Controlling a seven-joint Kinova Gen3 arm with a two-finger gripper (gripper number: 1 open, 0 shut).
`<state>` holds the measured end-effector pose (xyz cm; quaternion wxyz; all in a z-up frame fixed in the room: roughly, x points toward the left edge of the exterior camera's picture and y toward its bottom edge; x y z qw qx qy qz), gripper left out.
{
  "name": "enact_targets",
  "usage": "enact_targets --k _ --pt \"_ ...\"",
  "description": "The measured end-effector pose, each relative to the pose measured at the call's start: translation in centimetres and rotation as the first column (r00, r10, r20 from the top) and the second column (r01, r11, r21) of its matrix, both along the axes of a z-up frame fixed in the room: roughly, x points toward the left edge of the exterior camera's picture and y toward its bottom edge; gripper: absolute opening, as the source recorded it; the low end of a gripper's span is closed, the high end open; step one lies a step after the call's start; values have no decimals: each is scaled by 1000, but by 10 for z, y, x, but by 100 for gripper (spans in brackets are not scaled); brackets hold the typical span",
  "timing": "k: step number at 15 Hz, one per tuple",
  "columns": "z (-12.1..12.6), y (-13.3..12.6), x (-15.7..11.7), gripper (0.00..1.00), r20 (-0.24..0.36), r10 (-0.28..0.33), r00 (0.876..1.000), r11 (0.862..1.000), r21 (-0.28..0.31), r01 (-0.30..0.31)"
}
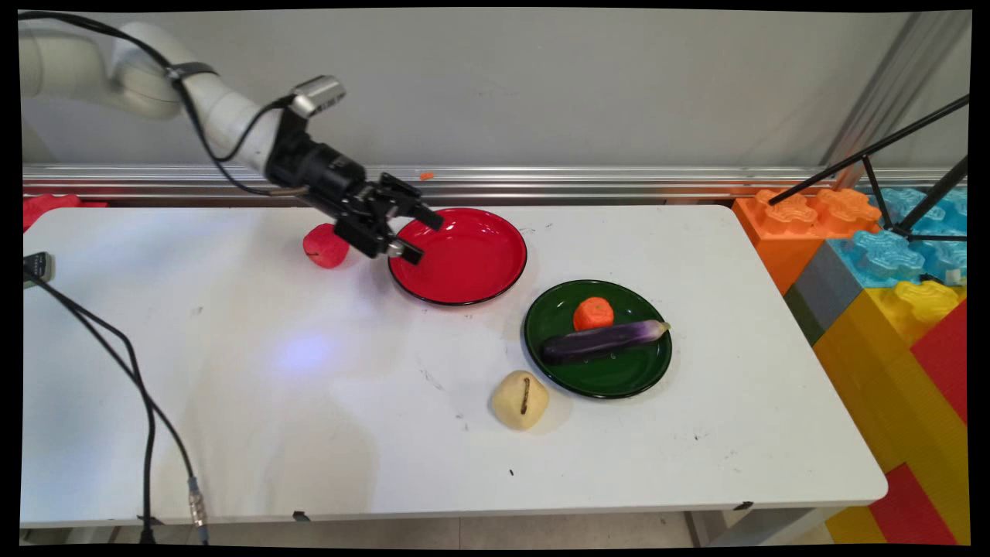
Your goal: Pick up the eggplant from the green plate
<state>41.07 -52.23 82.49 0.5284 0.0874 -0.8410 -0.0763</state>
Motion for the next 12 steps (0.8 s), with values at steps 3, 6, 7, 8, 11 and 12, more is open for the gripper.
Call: enact_targets --k 3,6,7,8,11,12 --pt "-3 -7 -28 100 7 -3 1000 1000 5 3" --pt "-10 -15 -60 100 19 -21 1000 1000 -3 21" --pt "-13 -17 -69 100 23 -29 999 1000 -6 29" --pt "-16 -19 -78 100 27 -37 999 999 -10 37" --pt "-24 -23 -100 100 39 -59 997 998 -20 60" --pt "-27 -24 -107 100 44 -66 997 997 -24 67"
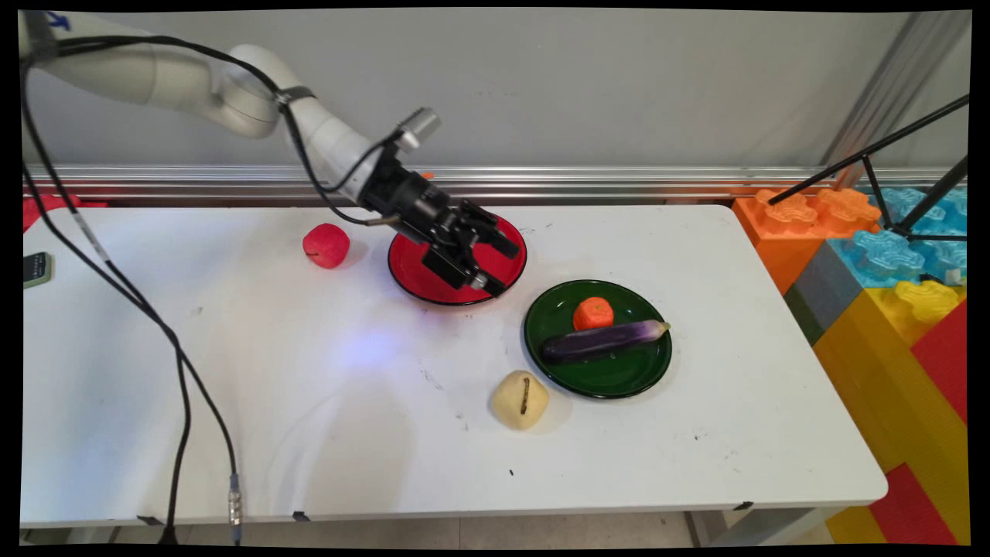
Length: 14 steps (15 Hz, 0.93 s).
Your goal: Pick up the eggplant from the green plate
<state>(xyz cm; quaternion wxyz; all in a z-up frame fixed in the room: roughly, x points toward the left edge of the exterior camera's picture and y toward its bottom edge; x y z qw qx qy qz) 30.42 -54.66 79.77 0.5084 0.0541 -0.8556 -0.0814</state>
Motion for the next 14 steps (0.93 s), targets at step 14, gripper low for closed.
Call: enact_targets --k 14 --pt "-53 -17 -89 100 58 -57 997 998 -22 59"
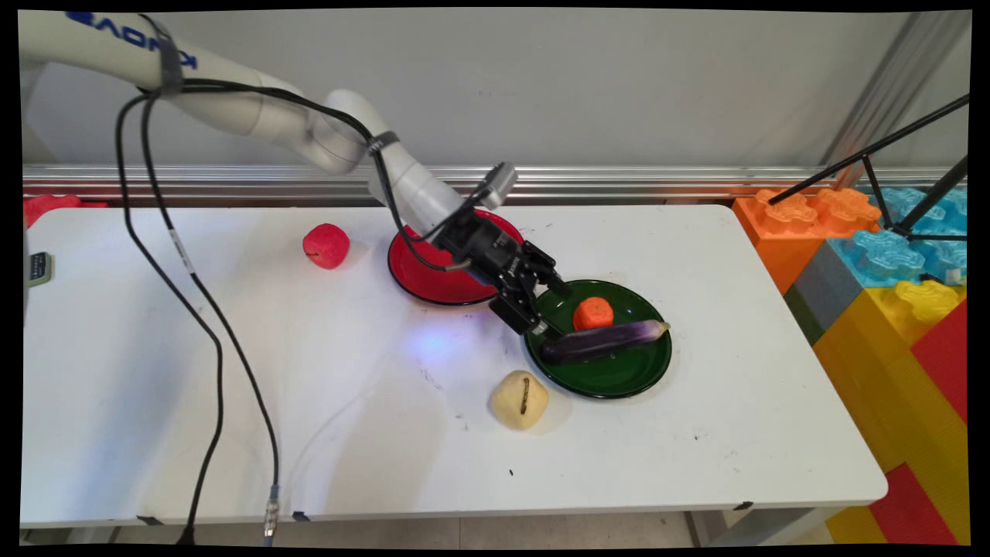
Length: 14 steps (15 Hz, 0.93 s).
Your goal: Pick up the eggplant from the green plate
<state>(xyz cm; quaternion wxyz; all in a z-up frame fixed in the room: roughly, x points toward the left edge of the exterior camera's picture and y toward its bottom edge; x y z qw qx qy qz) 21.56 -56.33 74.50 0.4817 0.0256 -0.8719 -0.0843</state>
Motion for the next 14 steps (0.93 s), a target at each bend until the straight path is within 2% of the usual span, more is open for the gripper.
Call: enact_targets --k 14 --pt "-45 -12 -39 100 44 -19 999 999 -34 20"
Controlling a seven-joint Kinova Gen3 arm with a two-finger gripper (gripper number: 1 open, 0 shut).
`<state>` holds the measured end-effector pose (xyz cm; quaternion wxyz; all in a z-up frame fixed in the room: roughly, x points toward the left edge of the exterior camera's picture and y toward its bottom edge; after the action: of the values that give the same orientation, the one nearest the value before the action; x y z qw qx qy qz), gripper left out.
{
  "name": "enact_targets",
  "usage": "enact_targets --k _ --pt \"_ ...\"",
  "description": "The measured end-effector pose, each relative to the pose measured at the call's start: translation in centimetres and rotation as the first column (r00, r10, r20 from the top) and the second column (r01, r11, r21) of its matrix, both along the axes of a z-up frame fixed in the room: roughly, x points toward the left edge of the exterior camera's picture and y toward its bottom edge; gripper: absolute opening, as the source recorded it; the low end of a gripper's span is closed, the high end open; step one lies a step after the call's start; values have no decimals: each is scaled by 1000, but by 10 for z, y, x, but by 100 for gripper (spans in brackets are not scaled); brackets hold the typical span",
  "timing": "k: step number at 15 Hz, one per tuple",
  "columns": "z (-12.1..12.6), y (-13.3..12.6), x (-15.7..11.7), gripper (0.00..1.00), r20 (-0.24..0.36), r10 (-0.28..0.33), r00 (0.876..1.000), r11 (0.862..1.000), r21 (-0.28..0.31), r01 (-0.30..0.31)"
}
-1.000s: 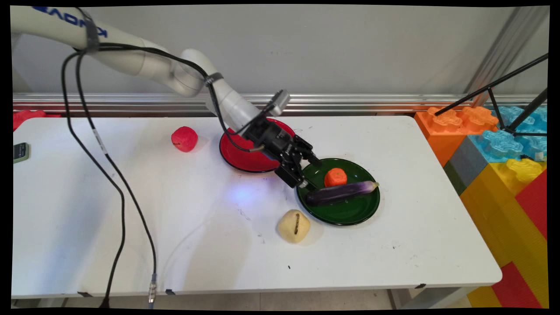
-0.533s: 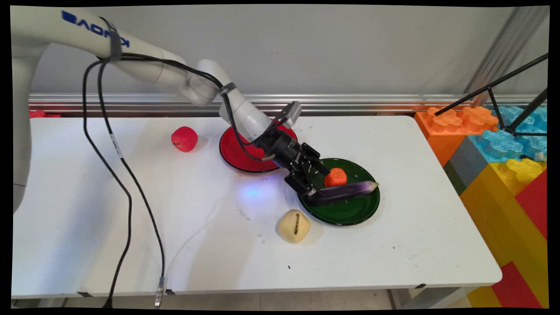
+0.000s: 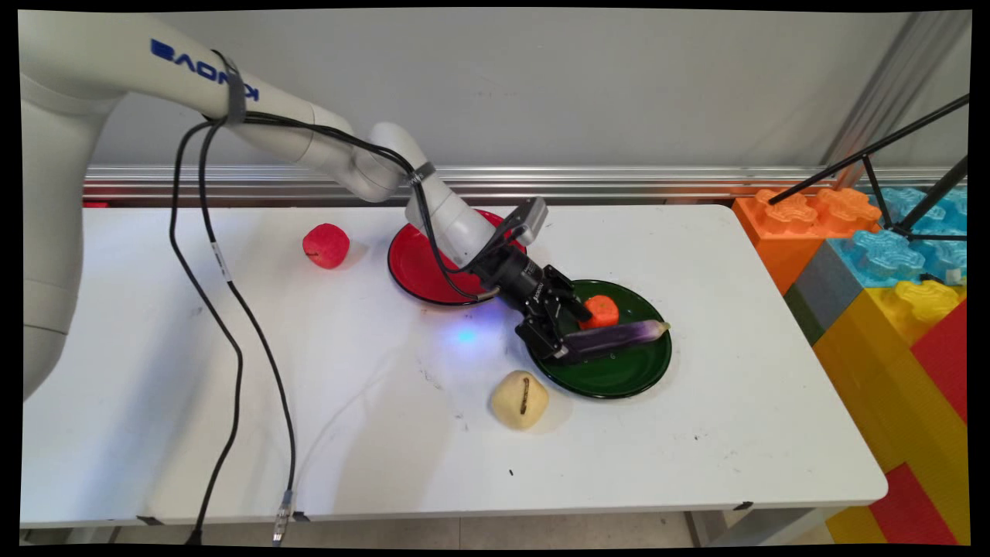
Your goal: Pick up the eggplant from the green plate, then place the picked object on the table
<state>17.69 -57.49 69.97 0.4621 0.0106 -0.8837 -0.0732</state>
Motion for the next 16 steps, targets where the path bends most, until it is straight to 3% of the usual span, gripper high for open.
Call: enact_targets --k 5,6,16 --pt "-12 -3 -6 100 8 -4 1000 1000 -17 4" --pt "-13 -3 -6 0 8 -4 1000 1000 -20 4" --pt "-5 -1 0 0 0 10 1000 1000 -21 -10"
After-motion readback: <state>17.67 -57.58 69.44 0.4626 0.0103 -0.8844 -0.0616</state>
